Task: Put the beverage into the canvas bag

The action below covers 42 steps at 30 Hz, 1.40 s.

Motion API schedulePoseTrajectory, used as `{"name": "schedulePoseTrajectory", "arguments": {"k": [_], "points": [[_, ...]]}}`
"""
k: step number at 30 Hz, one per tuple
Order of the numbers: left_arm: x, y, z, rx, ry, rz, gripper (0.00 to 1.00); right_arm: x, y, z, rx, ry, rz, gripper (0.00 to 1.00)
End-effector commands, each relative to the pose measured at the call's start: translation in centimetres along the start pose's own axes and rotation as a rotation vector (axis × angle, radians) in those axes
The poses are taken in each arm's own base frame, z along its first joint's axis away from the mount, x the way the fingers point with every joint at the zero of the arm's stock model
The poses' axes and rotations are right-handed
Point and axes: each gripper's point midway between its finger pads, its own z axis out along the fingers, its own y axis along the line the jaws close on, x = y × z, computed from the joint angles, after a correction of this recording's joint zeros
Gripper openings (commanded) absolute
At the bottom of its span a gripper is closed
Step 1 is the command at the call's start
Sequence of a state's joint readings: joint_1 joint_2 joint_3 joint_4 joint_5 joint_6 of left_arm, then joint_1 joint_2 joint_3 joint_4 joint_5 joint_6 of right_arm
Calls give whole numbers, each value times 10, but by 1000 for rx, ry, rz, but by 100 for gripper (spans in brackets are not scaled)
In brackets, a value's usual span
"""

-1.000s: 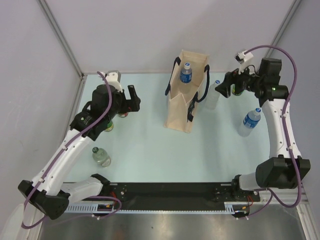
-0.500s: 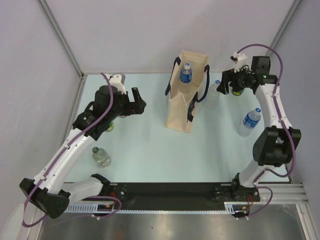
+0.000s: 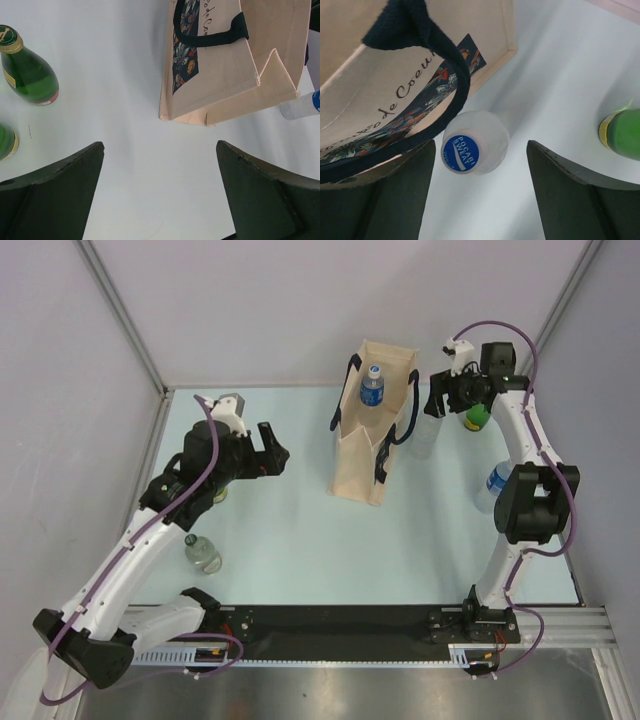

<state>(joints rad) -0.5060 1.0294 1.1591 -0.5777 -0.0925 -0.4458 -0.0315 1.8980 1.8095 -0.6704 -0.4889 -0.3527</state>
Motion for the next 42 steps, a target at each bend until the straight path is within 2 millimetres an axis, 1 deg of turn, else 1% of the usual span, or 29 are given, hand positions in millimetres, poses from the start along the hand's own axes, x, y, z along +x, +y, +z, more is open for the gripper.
{"name": "schedulePoseTrajectory", "arguments": {"k": [1, 4, 8, 11, 13, 15, 17, 18, 21, 23, 25, 26, 28, 29, 31, 32, 34, 35, 38, 39, 41, 42], "points": [[-7, -7, 0, 29, -27, -23, 100, -22, -5, 3, 29, -47, -48, 78], [-8, -8, 3, 31, -20, -18, 100, -21, -4, 9, 22, -39, -44, 75], [-11, -9, 5, 34, -23, -12, 100, -12, -1, 15, 7, -17, -34, 70], [-10, -10, 7, 35, -21, -12, 100, -9, 0, 15, 3, -12, -30, 66], [-11, -11, 7, 39, -22, -11, 100, -8, 3, 15, -8, -11, -30, 59], [-10, -11, 9, 39, -19, -9, 100, -9, 5, 14, -15, -10, -33, 49], [-11, -11, 9, 38, -21, -8, 100, -13, 8, 9, -20, -22, -44, 34], [-12, -11, 8, 39, -23, -6, 100, -13, 9, 8, -20, -23, -46, 23], [-11, -10, 8, 39, -26, -5, 100, -21, 13, -3, -18, -44, -67, 4], [-10, -10, 8, 39, -22, -5, 100, -32, 16, -15, -10, -73, -91, 0], [-8, -10, 9, 40, -20, -6, 100, -44, 18, -27, -1, -111, -112, 0], [-8, -10, 9, 44, -22, -6, 100, -55, 22, -39, 8, -143, -131, 0], [-8, -10, 10, 47, -25, -7, 100, -72, 25, -55, 19, -188, -157, 0], [-7, -11, 9, 52, -24, -7, 100, -83, 29, -68, 27, -217, -174, 0], [-6, -11, 11, 55, -24, -8, 100, -96, 33, -83, 39, -250, -191, 0], [-6, -12, 11, 61, -25, -8, 100, -109, 36, -96, 54, -286, -209, 0], [-5, -12, 11, 64, -29, -10, 100, -123, 39, -111, 71, -322, -222, 0], [-4, -12, 11, 65, -27, -10, 100, -138, 42, -124, 83, -359, -238, 0], [-3, -12, 12, 72, -28, -10, 100, -158, 48, -146, 98, -414, -248, 0], [-3, -12, 12, 72, -31, -9, 100, -171, 51, -158, 109, -450, -265, 0], [-2, -12, 12, 74, -31, -7, 100, -184, 54, -171, 120, -487, -272, 0], [-2, -12, 12, 75, -34, -8, 100, -199, 59, -188, 134, -532, -292, 0]]}}
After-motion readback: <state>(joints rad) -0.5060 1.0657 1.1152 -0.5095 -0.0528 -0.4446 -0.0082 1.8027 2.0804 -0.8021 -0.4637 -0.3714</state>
